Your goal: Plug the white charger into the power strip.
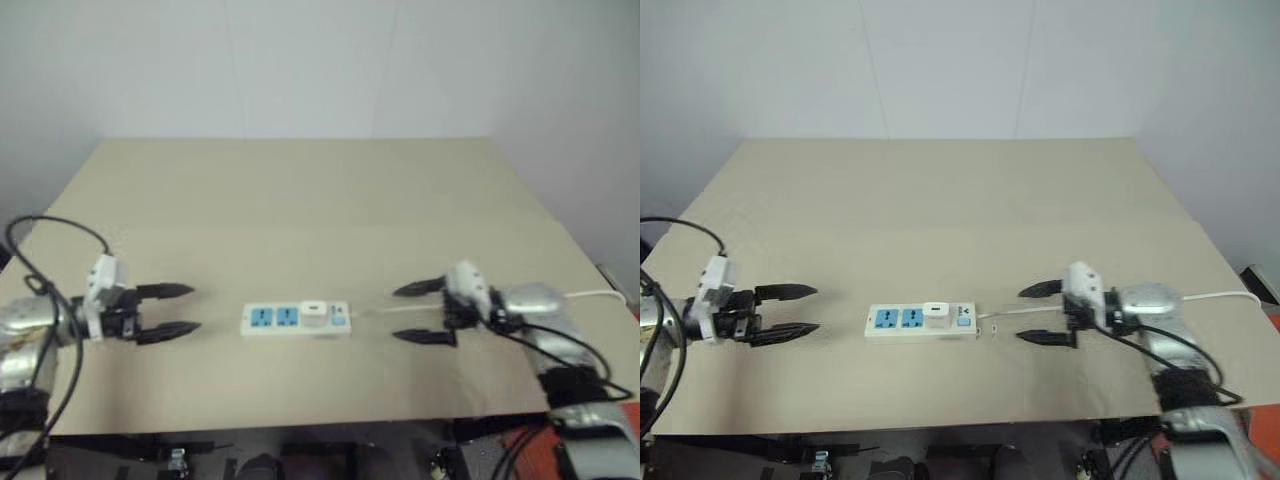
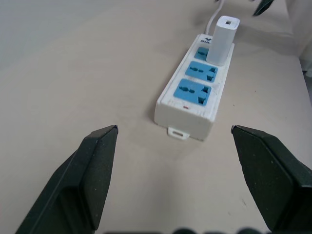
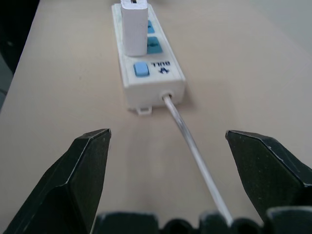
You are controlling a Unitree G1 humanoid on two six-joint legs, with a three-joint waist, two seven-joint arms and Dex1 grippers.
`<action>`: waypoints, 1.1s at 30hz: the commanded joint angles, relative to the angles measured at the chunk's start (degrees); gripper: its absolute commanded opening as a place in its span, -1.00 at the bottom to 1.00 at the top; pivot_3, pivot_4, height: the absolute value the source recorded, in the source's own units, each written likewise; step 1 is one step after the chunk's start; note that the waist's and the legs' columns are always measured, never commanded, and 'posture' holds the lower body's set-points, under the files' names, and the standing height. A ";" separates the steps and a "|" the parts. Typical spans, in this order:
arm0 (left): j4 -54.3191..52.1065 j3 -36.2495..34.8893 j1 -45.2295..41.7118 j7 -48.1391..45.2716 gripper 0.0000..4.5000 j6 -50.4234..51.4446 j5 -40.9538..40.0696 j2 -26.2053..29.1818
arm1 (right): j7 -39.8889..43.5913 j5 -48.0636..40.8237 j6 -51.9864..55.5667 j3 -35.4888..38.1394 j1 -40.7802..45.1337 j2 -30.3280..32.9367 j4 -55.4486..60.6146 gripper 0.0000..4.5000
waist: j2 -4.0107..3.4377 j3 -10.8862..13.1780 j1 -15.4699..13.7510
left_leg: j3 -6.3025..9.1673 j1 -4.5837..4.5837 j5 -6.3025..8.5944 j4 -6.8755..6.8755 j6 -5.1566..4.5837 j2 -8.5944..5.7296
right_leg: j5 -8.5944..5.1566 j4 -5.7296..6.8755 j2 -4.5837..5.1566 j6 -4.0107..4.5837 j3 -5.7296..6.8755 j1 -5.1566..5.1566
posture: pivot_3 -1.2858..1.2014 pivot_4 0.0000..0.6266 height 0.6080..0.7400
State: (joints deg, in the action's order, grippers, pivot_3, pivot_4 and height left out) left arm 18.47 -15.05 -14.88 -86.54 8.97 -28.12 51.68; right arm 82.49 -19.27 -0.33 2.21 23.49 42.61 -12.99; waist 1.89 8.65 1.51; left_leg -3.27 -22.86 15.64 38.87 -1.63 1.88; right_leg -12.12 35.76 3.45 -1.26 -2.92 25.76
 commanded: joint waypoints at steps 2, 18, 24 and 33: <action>-4.74 -4.44 3.71 1.66 0.80 2.13 -2.15 2.03 | -0.21 -4.16 3.71 6.78 -5.24 6.07 6.39 0.97 | 0.01 0.02 -0.23 | -0.04 0.05 -0.01 0.03 0.01 0.00 | 0.00 0.06 -0.02 0.01 0.00 0.00 | 0.03 -0.52 1.00; -9.65 -4.44 5.05 6.35 0.80 4.38 -2.91 0.39 | -6.19 -7.65 9.59 16.49 -18.20 12.57 16.35 0.97 | 0.07 0.09 -0.72 | -0.42 0.55 -0.05 0.19 0.05 -0.01 | -0.02 0.08 -0.07 -0.01 -0.03 -0.57 | 0.03 -0.52 1.00; -9.00 -3.61 3.67 6.53 0.80 4.24 -2.61 -0.09 | -6.46 -7.68 9.65 17.14 -18.81 13.22 16.39 0.97 | 0.09 0.09 -0.78 | -0.45 0.55 -0.05 0.19 0.05 -0.03 | -0.02 0.08 -0.09 -0.01 -0.03 -0.58 | 0.03 -0.52 1.00; -8.43 -2.59 1.92 6.64 0.80 4.25 -2.57 -0.71 | -7.28 -7.78 9.46 18.05 -20.33 13.39 17.22 0.97 | 0.09 0.09 -0.76 | -0.45 0.56 -0.05 0.20 0.05 -0.05 | -0.01 0.09 -0.10 -0.01 -0.03 -0.60 | 0.03 -0.52 1.00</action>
State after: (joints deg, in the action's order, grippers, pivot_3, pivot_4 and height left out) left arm 10.42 -17.10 -11.75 -79.93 13.06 -29.75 50.87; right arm 75.59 -25.71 9.19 17.16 3.28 54.74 2.45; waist 1.98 8.75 0.75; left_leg -3.71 -22.31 15.59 39.06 -1.58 1.83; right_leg -12.13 35.86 3.35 -1.26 -2.95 25.15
